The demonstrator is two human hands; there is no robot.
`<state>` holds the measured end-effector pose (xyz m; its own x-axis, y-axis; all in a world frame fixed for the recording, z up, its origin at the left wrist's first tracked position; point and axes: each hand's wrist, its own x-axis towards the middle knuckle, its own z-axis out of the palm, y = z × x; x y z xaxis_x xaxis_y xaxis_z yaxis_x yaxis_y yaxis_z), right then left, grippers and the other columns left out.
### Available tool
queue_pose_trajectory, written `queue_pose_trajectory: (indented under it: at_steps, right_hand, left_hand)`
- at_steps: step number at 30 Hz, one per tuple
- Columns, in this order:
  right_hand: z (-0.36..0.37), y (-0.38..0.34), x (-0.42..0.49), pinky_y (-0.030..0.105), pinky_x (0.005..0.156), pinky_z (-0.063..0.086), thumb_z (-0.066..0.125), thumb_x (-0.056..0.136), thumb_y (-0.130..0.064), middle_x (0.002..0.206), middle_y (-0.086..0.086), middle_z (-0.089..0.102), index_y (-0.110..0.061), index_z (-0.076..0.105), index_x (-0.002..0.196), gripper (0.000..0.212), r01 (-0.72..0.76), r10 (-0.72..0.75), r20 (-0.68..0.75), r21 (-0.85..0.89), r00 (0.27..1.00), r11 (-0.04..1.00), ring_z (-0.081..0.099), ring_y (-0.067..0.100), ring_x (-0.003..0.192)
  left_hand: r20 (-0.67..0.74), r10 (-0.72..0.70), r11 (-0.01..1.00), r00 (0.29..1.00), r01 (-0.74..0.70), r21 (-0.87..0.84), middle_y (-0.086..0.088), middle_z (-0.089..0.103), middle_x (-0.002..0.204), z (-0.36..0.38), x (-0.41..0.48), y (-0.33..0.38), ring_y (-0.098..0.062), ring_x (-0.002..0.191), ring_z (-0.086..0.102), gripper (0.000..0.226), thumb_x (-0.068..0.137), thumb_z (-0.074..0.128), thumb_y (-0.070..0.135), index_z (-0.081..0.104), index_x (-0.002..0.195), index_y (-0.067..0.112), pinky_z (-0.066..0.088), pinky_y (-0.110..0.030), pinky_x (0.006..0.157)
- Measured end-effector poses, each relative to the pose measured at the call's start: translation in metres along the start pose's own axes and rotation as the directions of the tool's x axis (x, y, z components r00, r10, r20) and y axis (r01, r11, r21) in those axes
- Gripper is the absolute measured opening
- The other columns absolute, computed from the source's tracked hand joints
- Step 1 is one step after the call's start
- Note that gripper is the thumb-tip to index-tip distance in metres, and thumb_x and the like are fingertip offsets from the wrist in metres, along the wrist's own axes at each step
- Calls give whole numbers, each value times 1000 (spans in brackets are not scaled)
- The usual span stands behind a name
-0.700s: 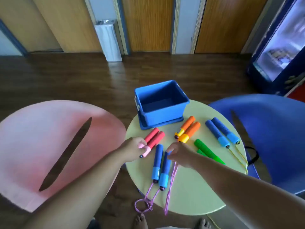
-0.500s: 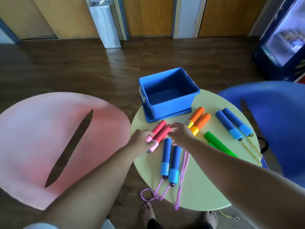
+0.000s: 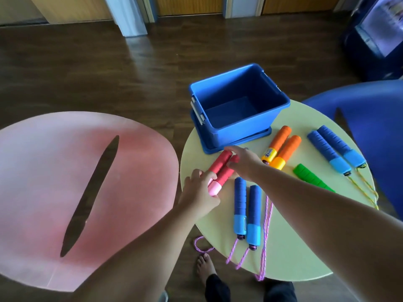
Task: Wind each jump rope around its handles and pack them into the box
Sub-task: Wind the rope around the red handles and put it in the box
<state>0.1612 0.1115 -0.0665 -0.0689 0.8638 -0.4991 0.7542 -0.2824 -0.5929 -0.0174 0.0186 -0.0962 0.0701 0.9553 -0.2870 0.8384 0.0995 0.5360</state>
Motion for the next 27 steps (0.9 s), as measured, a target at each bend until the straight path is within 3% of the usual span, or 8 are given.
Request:
queue_pose_trajectory:
  at_steps: [2, 6, 11, 15, 18, 21, 24, 27]
  right_hand:
    - [1, -1, 2, 26, 48, 50, 60, 96, -16, 119, 9, 52, -45, 52, 140, 54, -25, 24, 26, 63, 999, 998, 66, 21, 73]
    - [1, -5, 3, 37, 72, 64, 70, 91, -10, 115, 12, 57, -36, 60, 131, 49, -77, 56, 90, 258, 994, 963, 64, 25, 79]
    - [-3, -20, -6, 36, 72, 63, 68, 90, -2, 111, 16, 59, -32, 61, 130, 51, -100, 48, 145, 378, 988, 920, 62, 24, 71]
    - [-18, -39, -28, 40, 72, 60, 66, 92, -7, 110, 14, 60, -40, 60, 125, 48, -48, -43, 240, 362, 970, 931, 60, 26, 81]
    - [-26, -54, -58, 35, 62, 57, 63, 93, -13, 101, 15, 60, -41, 61, 118, 37, -10, -90, 283, 334, 955, 943, 58, 26, 75]
    - [-28, -66, -92, 30, 54, 51, 62, 95, -9, 98, 17, 61, -38, 55, 125, 43, 77, -175, 277, 330, 945, 941, 59, 24, 66]
    - [-30, -74, -126, 33, 50, 49, 61, 99, -11, 78, 15, 62, -39, 47, 132, 45, 106, -233, 272, 410, 934, 906, 59, 20, 53]
    - [-34, -76, -156, 36, 52, 51, 55, 106, -21, 103, 18, 68, -43, 40, 138, 42, 190, -331, 228, 480, 916, 856, 65, 28, 63]
  left_hand:
    - [-14, 25, 999, 1000, -25, -19, 9, 47, 124, -4, -1, -7, -24, 93, 56, 56, 69, 72, 28, 53, 119, 41, 55, -37, 84]
    - [-29, 18, 994, 999, -21, -110, 13, 52, 118, -15, -6, -17, -15, 88, 61, 52, 70, 75, 24, 58, 117, 38, 47, -22, 74]
    - [34, -61, 911, 998, 70, -407, 13, 62, 108, -34, -17, -21, -14, 84, 63, 52, 65, 76, 19, 59, 108, 44, 50, -22, 67]
    - [112, -36, 795, 993, 96, -599, 0, 69, 104, -70, -31, -19, -22, 80, 69, 55, 64, 80, 7, 64, 105, 39, 60, -35, 66]
    - [183, 56, 734, 981, 84, -673, -13, 70, 107, -105, -45, -22, -33, 83, 71, 56, 63, 81, 2, 66, 111, 27, 62, -49, 74]
    - [251, 126, 663, 960, 106, -741, -16, 68, 104, -136, -64, -22, -30, 83, 70, 56, 63, 79, 0, 65, 114, 20, 60, -39, 72]
    - [282, 196, 593, 939, 116, -797, -15, 66, 108, -160, -83, -20, -39, 86, 69, 55, 65, 80, -2, 63, 113, 19, 59, -37, 72]
    - [294, 221, 596, 930, 109, -796, -16, 63, 111, -171, -101, -12, -41, 89, 66, 62, 61, 81, 3, 61, 118, 16, 56, -40, 74]
